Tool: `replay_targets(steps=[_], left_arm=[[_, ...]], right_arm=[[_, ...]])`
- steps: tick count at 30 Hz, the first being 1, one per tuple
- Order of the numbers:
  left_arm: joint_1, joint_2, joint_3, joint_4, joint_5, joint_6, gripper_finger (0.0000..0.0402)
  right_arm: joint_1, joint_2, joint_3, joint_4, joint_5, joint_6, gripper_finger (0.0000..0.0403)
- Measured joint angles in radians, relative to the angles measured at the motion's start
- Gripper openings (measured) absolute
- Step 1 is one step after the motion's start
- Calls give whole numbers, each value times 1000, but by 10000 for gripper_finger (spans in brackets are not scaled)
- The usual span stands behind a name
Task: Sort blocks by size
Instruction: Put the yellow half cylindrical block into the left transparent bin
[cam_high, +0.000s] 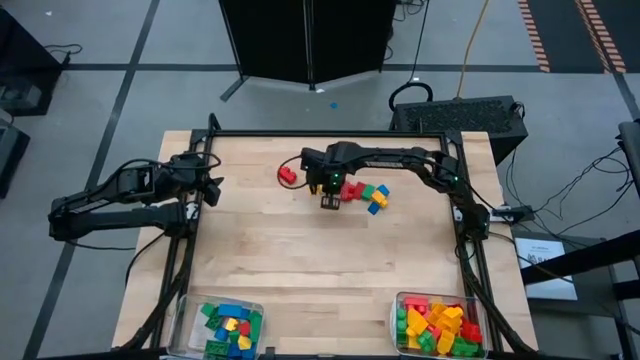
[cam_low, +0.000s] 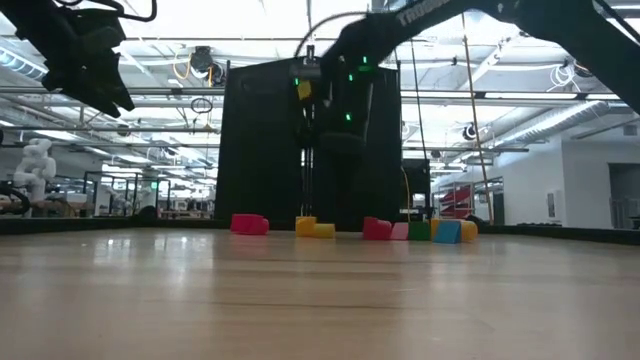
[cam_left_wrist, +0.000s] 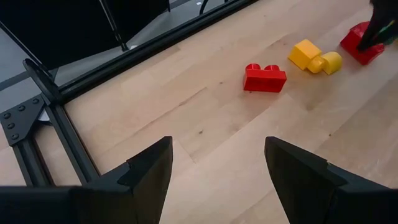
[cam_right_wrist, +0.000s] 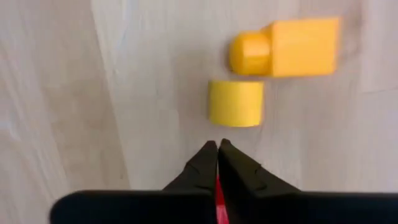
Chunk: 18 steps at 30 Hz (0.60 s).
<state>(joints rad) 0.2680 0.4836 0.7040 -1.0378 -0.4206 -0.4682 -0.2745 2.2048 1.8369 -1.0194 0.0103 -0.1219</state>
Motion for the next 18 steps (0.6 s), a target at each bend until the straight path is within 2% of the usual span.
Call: replay_targets(steps=[2, 5, 9, 14, 18], left_arm=[[0, 0, 0, 0, 0, 0, 255], [0, 0, 0, 0, 0, 0, 255], [0, 0, 0, 0, 0, 0, 255], [0, 0, 0, 0, 0, 0, 255], [0, 0, 0, 0, 0, 1, 255]], right_arm=[[8, -2, 42, -19, 2, -3, 29], [13, -1, 101, -9, -44, -29, 82], [11, -2, 137, 46, -38, -36, 181], [-7, 30, 138, 51, -7, 93, 299], [-7, 85, 137, -23, -2, 107, 334]])
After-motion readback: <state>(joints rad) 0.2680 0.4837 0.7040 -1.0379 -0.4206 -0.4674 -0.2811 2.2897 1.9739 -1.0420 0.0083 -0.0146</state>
